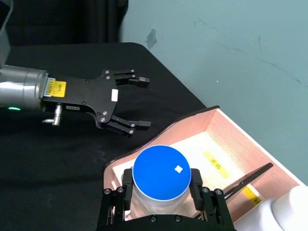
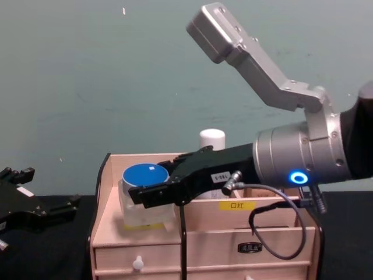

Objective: Pick up the facial cleanser and watermelon frost from the table and place them into the tiered storage box.

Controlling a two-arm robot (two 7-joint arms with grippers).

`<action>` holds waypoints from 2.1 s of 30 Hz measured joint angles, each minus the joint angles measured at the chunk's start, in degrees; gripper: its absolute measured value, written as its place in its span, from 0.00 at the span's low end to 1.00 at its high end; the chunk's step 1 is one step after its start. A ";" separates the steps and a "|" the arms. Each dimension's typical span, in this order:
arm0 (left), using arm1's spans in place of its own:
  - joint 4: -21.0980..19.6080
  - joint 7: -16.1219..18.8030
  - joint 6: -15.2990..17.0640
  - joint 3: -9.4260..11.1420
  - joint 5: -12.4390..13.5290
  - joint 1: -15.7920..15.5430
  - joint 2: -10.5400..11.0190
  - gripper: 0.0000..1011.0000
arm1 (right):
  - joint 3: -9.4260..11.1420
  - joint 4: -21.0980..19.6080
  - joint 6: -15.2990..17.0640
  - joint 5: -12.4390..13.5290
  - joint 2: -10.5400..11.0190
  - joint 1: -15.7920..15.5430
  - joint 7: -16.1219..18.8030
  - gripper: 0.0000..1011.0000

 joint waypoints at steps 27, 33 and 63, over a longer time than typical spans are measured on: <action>0.00 0.00 0.00 0.00 0.00 0.00 0.00 1.00 | 0.24 5.20 0.52 -3.40 -3.42 2.06 -1.81 0.71; 0.00 0.00 0.00 0.00 0.00 0.00 0.00 1.00 | 0.31 5.20 0.58 -3.61 -3.48 2.02 -1.94 0.71; 0.00 0.00 0.00 0.00 0.00 0.00 0.00 1.00 | 2.58 -2.18 -0.44 -2.71 -1.00 -1.48 -1.86 0.99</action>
